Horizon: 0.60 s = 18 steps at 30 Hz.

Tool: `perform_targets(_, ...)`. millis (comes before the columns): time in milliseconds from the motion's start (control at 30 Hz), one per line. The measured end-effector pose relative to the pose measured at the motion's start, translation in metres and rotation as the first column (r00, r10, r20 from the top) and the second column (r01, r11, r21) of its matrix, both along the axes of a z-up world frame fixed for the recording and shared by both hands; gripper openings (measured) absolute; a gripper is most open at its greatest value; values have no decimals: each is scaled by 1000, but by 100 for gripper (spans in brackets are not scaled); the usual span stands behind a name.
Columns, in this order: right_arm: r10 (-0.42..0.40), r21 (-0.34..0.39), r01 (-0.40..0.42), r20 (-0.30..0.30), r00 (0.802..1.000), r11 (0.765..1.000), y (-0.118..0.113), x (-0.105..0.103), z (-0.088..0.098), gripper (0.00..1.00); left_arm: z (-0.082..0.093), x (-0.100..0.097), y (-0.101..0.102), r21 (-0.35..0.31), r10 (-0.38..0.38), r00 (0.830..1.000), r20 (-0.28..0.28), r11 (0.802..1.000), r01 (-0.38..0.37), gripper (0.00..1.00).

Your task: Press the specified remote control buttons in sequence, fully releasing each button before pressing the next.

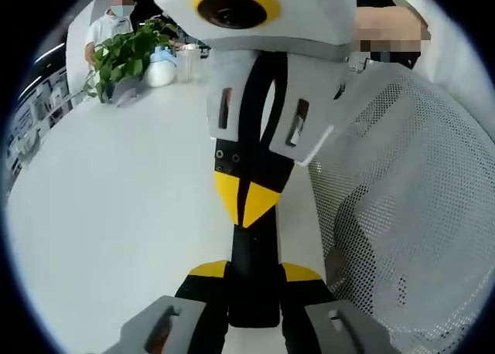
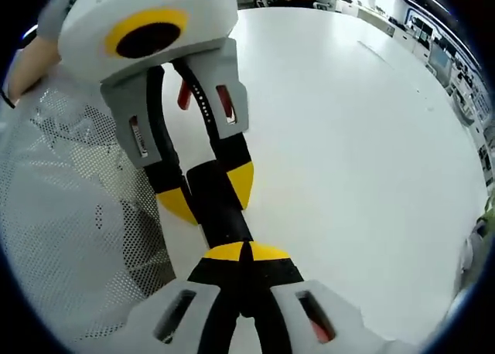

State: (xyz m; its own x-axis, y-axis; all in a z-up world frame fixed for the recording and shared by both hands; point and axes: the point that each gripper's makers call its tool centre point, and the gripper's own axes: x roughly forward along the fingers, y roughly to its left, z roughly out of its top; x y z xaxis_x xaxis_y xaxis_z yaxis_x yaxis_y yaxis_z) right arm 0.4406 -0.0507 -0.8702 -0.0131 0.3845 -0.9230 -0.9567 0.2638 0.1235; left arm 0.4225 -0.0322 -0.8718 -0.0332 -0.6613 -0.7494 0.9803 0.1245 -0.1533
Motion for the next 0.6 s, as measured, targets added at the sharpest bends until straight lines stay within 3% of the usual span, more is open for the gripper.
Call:
perform_targets(200, -24, -69, 18, -89, 996, 997, -1, 1, -2, 0, 0, 0, -1, -4, 2, 1000, -2, 1000, -2, 24)
perform_targets(600, -83, -153, 55, -189, 978, 987, -2, 4, -6, 0, 0, 0, -1, -3, 2, 1000, -3, 1000, -2, 24)
